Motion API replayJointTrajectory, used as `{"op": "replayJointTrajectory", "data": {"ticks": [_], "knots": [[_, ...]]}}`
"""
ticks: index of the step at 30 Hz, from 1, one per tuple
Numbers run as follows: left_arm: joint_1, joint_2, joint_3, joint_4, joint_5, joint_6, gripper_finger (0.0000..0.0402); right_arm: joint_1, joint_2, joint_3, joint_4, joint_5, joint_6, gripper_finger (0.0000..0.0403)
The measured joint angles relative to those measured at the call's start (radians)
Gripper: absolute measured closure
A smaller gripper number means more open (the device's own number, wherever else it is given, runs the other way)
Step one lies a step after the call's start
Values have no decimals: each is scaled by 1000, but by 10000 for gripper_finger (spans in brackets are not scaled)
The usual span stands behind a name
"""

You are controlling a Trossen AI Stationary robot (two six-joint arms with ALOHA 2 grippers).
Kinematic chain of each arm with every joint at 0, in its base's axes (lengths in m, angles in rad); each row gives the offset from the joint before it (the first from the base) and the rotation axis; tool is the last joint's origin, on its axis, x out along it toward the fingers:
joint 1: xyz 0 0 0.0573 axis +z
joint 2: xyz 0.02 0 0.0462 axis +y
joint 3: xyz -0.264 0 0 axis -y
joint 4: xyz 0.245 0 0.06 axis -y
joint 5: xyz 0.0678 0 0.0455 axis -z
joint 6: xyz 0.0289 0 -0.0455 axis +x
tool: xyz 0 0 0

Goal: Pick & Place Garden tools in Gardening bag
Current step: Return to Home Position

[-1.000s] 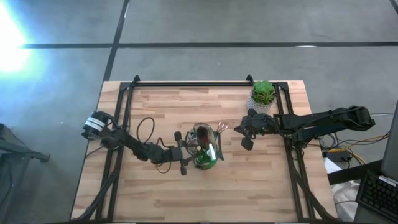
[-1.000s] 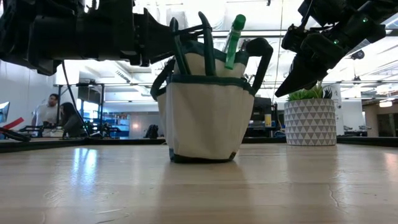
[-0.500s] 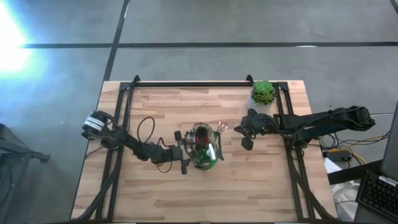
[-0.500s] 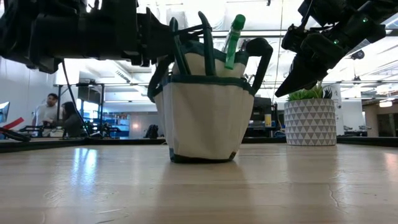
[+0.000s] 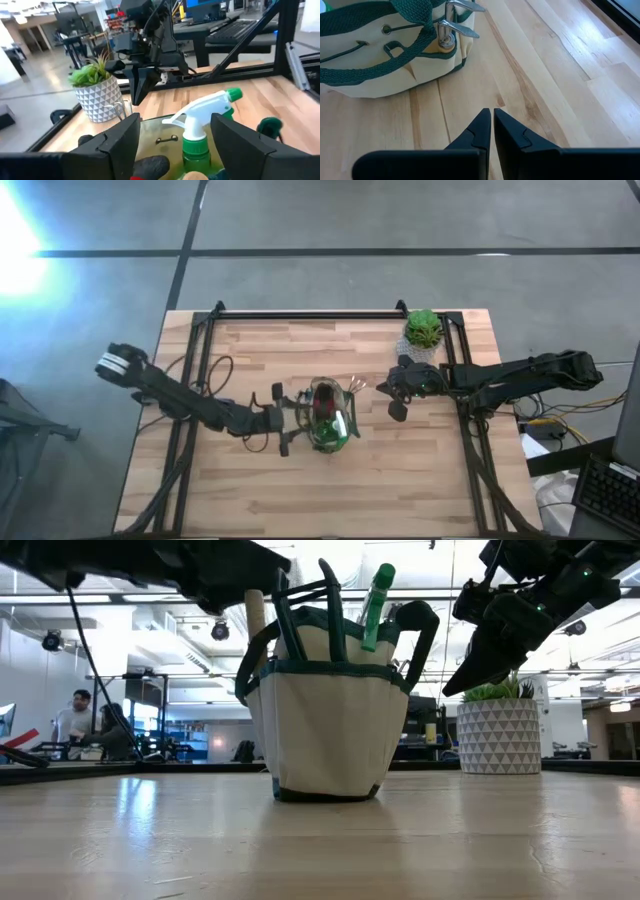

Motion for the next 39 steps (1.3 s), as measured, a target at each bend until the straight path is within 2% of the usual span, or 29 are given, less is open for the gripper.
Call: {"op": "replayJointTrajectory", "data": {"ticks": [6, 17, 27, 35, 39], "knots": [[0, -112, -2, -147, 25, -65, 156, 0, 0, 0, 0, 0, 3, 385], [0, -259, -5, -364, 25, -85, 156, 0, 0, 0, 1, 0, 0, 385], [2, -420, -12, -663, 19, -150, 157, 0, 0, 0, 0, 0, 0, 385], [8, -541, -74, -701, 12, -132, 187, 0, 0, 0, 0, 0, 0, 385], [17, -599, -147, -698, -59, -138, 215, 0, 0, 0, 0, 0, 0, 385]]}}
